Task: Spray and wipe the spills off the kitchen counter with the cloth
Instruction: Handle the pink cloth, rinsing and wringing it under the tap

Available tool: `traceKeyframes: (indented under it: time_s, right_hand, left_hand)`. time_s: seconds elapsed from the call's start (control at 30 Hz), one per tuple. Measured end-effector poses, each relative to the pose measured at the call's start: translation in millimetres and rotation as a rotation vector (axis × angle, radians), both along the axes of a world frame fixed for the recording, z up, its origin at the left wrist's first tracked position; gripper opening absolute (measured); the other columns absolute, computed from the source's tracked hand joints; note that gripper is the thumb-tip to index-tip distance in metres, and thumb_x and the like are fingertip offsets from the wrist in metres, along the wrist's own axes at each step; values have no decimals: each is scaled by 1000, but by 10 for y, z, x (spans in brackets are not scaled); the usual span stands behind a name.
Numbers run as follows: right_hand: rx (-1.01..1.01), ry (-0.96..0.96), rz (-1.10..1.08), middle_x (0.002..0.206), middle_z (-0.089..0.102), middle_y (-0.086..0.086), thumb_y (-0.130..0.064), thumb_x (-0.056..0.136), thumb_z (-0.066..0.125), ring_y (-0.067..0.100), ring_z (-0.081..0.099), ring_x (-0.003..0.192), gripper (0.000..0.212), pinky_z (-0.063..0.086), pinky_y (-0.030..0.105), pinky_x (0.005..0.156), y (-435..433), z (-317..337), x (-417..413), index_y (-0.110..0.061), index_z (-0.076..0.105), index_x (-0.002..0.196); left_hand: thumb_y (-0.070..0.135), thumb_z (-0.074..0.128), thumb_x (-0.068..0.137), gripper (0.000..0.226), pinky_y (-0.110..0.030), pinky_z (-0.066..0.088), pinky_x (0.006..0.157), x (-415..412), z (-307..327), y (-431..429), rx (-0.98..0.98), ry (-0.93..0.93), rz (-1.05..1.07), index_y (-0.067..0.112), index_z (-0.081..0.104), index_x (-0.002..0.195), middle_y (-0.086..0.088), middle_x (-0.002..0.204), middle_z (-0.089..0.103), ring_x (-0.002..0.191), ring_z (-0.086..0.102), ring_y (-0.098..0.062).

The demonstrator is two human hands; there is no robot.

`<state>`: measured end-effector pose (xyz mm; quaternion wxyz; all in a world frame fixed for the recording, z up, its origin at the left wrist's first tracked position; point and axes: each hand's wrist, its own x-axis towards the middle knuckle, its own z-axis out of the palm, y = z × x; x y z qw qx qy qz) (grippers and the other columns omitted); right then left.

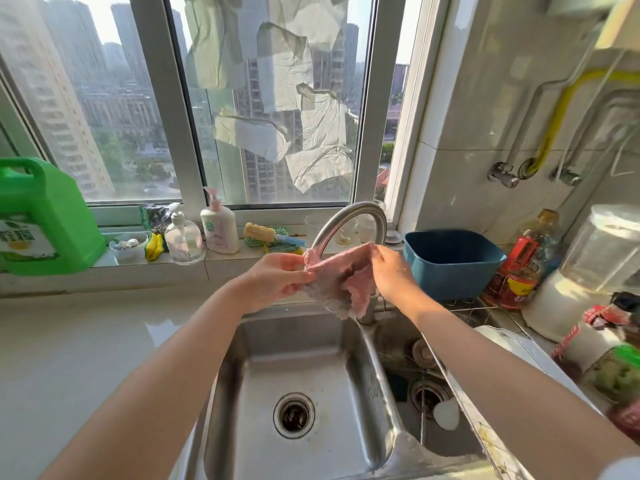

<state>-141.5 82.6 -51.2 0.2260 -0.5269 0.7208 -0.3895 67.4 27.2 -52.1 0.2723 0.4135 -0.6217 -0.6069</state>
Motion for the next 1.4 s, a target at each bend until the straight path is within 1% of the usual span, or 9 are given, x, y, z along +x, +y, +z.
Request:
traceKeyframes:
  time_s: [0.2,0.43,0.53,0.63,0.77,0.93,1.03,1.17,1.4]
  right_hand:
    - [-187,-85,-20,126,59,4,-34,103,34,22,52,117,38,43,35,99,-150,344,-186,-19,55,131]
    - [-239,124,65,73,52,-3,-32,98,42,22,49,81,31,36,33,65,-410,1013,-298,-18,55,73]
    - [-94,226,109,86,51,-3,-29,81,44,23,49,92,17,39,31,69,-519,1220,-377,-21,57,88]
    - [-128,395,16,110,46,6,0,82,46,28,50,109,25,41,29,86,-726,1244,-451,-15,57,98]
    - [-83,594,-111,128,38,9,-18,87,62,27,43,120,36,41,35,97,-1121,1114,-456,-23,52,121]
    - [172,410,-33,125,59,9,-36,95,51,28,57,110,34,41,31,82,-1379,769,-408,-16,54,122]
    - [296,389,129,130,57,10,-40,100,35,27,53,114,44,39,33,90,-1332,734,-429,-12,60,123]
    - [252,386,134,128,59,3,-37,99,44,23,55,111,34,43,31,90,-1203,814,-419,-18,59,124]
    - [110,359,90,113,65,3,-19,88,60,21,60,100,17,51,32,86,-808,812,-293,-24,65,103]
  left_hand:
    - [25,58,98,22,-16,36,50,-4,320,-149,-389,-313,168,10,69,85,9,52,52,51,43,-8]
    - [20,36,108,24,-31,57,72,-265,790,-327,-322,4,256,13,51,90,-9,86,55,76,57,-20]
    - [26,34,108,23,-21,43,44,-413,946,-432,-262,39,280,10,46,97,-4,70,44,54,44,-14]
    - [27,34,108,27,-26,40,41,-520,1073,-574,-281,7,388,11,48,92,-4,61,44,36,42,-9]
    - [18,44,105,20,-29,59,50,-603,1021,-778,-146,53,543,9,56,93,-10,74,64,53,63,-16]
    - [21,63,93,29,-31,49,64,-696,646,-817,5,-280,324,8,50,116,-12,99,61,73,59,-20]
    - [33,62,94,20,-35,52,84,-764,605,-742,-26,-392,208,14,65,100,-3,92,63,82,61,-19]
    - [23,63,94,9,-33,55,84,-710,667,-727,-91,-394,178,16,67,90,-2,80,62,64,59,-13]
    - [11,72,87,15,-28,53,79,-527,845,-478,-302,-526,-4,13,74,102,-5,92,70,82,61,-17]
